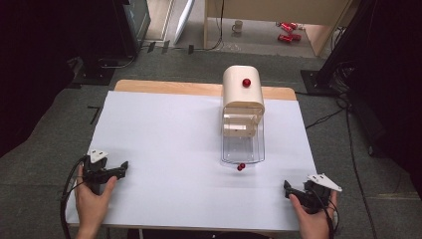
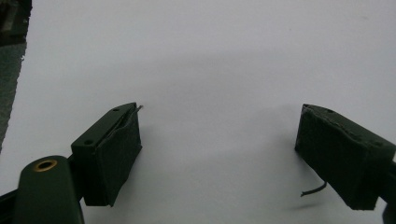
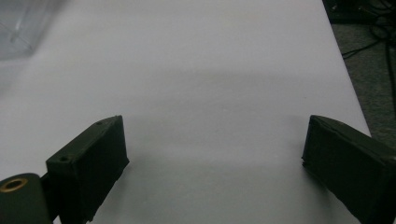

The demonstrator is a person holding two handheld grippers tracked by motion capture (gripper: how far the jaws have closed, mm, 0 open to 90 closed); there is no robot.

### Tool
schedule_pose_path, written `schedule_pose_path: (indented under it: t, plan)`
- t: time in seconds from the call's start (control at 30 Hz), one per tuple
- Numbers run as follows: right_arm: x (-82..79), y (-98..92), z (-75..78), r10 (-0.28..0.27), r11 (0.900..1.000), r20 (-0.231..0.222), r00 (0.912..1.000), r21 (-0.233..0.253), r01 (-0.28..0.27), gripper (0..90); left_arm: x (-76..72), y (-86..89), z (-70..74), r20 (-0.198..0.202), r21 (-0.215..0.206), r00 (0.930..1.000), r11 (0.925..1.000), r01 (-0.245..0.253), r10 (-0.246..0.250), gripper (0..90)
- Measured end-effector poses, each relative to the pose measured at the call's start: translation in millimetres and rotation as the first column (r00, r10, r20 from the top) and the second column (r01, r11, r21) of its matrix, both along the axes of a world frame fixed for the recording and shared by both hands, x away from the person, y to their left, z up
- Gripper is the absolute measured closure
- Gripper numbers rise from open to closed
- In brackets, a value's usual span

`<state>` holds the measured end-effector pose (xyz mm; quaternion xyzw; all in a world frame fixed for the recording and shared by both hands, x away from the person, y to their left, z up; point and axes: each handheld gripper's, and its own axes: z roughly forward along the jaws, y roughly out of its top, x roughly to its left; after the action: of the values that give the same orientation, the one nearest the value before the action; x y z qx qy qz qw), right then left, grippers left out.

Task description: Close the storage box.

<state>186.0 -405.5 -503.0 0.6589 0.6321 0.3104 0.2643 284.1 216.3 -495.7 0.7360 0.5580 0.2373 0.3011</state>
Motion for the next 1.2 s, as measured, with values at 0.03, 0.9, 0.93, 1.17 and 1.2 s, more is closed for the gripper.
schedule_pose_path:
  t: [0.03,0.9,0.93,1.17,1.2]
  plan:
    - [-1.4,-2.1,0.6,-0.003,1.000,0.009,1.0000,0.020,0.002,9.6,0.0,0.0,0.0,0.000,0.000,1.0000,1.0000,0.000,0.000,14.3]
    - [-12.2,97.3,49.3,0.191,0.976,0.163,0.9679,0.072,-0.205,40.3,-0.2,-0.8,-0.1,0.002,0.005,1.0000,1.0000,-0.001,0.001,14.3]
    - [-12.3,100.0,50.7,0.192,0.976,0.167,0.9672,0.074,-0.206,41.7,-0.2,-0.8,-0.1,0.002,0.005,1.0000,1.0000,-0.001,0.001,14.3]
    - [-8.6,113.1,54.8,0.197,0.974,0.174,0.9647,0.080,-0.214,51.3,-0.2,-0.7,-0.1,0.002,0.005,1.0000,1.0000,-0.001,0.001,14.3]
    - [-7.4,118.7,55.4,0.207,0.972,0.171,0.9633,0.076,-0.222,53.4,-0.2,-0.7,-0.1,0.001,0.006,1.0000,1.0000,0.000,0.000,14.3]
